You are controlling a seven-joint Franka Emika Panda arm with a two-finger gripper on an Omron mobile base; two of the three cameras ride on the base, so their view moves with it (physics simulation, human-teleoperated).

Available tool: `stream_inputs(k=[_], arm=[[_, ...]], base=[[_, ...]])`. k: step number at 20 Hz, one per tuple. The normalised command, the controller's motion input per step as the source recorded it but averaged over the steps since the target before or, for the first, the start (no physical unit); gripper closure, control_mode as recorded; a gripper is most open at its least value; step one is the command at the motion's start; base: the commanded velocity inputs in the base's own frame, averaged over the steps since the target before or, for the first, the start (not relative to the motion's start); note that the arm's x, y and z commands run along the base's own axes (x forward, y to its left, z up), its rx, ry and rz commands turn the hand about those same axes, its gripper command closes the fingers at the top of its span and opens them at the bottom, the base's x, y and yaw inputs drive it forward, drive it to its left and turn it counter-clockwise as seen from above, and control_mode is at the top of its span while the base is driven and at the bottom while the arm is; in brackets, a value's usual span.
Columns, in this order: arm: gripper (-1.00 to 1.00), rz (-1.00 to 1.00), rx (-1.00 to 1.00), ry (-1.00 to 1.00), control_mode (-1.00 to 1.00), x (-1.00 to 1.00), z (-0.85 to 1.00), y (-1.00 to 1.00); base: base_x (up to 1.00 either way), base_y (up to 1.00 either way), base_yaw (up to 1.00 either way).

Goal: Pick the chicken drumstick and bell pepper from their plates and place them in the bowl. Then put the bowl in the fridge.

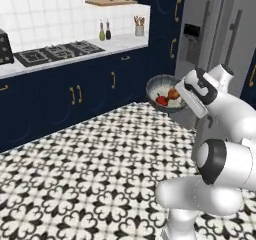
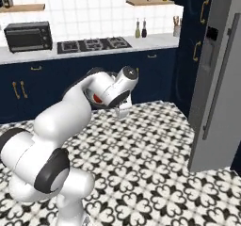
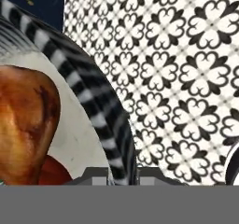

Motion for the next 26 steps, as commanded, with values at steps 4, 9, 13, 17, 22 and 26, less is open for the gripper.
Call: stream_inputs(k=[4,9,13,17,22,26], arm=[[1.0,0.0,0.0,0.0,1.0,0.0,0.0,0.0],[1.0,0.0,0.0,0.0,1.0,0.0,0.0,0.0],[1.0,0.0,0.0,0.0,1.0,0.0,0.0,0.0],[1.0,0.0,0.0,0.0,1.0,0.0,0.0,0.0],[1.0,0.0,0.0,0.0,1.0,0.0,0.0,0.0],[1.0,0.0,0.0,0.0,1.0,0.0,0.0,0.0]], base=[[1.0,0.93,-0.55],[1.0,0.98,-0.56],[1.0,1.0,-0.58],[1.0,1.0,-0.58],[1.0,1.0,-0.54],[1.0,1.0,-0.42]])
